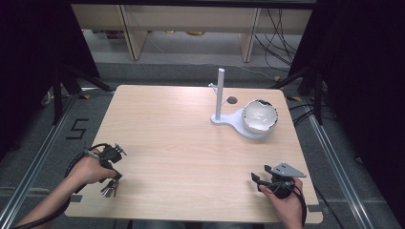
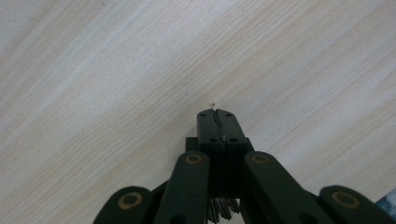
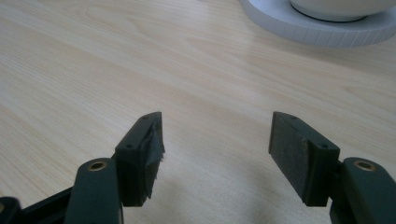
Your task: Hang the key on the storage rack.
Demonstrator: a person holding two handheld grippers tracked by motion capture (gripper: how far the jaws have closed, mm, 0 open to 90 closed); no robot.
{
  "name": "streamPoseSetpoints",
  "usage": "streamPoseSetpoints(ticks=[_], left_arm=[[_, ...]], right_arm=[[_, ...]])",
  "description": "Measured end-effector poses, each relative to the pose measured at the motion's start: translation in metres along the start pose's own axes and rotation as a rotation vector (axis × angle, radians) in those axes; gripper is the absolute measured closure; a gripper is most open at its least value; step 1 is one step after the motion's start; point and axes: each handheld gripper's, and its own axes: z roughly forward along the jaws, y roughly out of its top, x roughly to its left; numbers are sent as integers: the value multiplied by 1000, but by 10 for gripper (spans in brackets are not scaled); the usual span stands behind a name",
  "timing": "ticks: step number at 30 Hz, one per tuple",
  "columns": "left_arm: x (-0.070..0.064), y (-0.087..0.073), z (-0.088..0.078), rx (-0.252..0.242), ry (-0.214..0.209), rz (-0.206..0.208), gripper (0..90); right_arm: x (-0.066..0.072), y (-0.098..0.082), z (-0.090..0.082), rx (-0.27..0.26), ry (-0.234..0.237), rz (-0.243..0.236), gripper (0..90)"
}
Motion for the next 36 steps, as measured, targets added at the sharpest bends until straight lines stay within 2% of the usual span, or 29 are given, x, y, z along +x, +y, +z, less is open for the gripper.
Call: streamPoseSetpoints(ticks=[4, 5, 6, 7, 9, 10, 11, 13, 15, 17, 18, 20, 23, 24, 26, 27, 30, 32, 35, 36], left_arm=[[0, 1, -3, 1, 10, 9, 899], [0, 1, -5, -18, 22, 34, 899], [0, 1, -6, -22, 23, 29, 899], [-1, 0, -7, -26, 23, 21, 900], [0, 0, -9, -41, 30, 43, 900], [-2, -1, -11, -42, 24, 19, 900], [0, -1, -13, -46, 30, 45, 900], [-1, -1, -15, -62, 32, 43, 900], [-1, -3, -21, -101, 35, 33, 900], [0, -4, -23, -105, 33, 36, 900], [1, -4, -28, -127, 40, 39, 900], [0, -5, -30, -163, 39, 17, 900], [2, -4, -35, -178, 39, 23, 900], [3, -4, -39, -219, 43, 8, 900], [4, -4, -44, -263, 45, -1, 900], [4, -4, -44, -263, 45, -1, 900], [4, -3, -53, -387, 48, -20, 900], [3, -2, -57, -428, 51, -26, 900], [1, -1, -61, -453, 47, -31, 900], [-1, 1, -60, -527, 60, -46, 900]], right_arm=[[0, 0, 0, -1, 3, 1, 363], [0, 0, 0, -1, 3, 1, 362], [0, 0, 0, -1, 3, 0, 362], [3, 0, -1, 15, -2, 42, 362], [2, 0, -1, 9, 1, 30, 362], [2, 0, -1, 9, 1, 30, 362], [2, 0, -1, 8, 1, 30, 362], [2, 0, -1, 8, 2, 30, 361], [2, 0, -1, 6, 2, 33, 361], [2, 0, -1, 7, 3, 34, 361], [3, 0, -1, 16, -2, 42, 361], [1, 0, -1, 6, -7, 5, 362], [2, 0, -1, 8, -3, 11, 361], [0, 0, 0, -2, 5, 4, 361], [0, 0, 0, -1, 3, 2, 361], [0, 0, 0, -1, 3, 2, 361], [0, 0, 0, 0, 4, 1, 361], [0, 0, 0, -1, 3, 2, 361], [0, 0, 0, -2, 6, 4, 360], [0, 0, 0, -1, 7, 4, 360]])
